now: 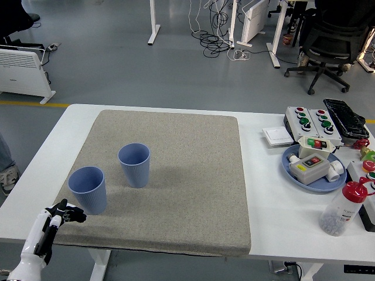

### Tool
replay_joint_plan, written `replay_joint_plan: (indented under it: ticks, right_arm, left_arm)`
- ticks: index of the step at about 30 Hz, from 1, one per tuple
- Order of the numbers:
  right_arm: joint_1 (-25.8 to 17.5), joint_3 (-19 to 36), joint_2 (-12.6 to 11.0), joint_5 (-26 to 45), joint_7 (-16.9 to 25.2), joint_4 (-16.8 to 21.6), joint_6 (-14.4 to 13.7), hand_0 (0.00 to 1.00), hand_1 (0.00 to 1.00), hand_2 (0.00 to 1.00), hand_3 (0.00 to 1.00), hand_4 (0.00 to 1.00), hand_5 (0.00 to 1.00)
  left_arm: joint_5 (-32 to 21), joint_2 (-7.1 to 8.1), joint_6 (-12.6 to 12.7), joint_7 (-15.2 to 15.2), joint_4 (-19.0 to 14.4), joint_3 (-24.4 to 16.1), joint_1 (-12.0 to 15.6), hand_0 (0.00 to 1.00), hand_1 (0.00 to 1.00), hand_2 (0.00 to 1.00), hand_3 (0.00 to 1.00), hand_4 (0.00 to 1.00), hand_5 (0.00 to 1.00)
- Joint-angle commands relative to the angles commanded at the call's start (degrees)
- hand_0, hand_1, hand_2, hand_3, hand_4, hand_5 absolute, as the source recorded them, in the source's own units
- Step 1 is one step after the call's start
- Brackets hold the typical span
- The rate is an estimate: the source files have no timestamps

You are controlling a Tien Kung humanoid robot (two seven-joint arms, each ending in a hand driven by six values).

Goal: Push cup pick cup insert cup

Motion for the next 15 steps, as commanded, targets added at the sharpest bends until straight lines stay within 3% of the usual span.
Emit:
replay_joint_plan:
  ticks: [15]
  right_arm:
    - [0.21,-0.21,0.12,0.38,0.07,0.01,0.04,0.688,0.611,0.647,0.593,0.121,0.528]
  left_arm:
    - [-0.02,-0.60,-1.43,2.12,4.44,2.09,-4.75,0.610,0.528,0.468,0.427,0.562,0.998]
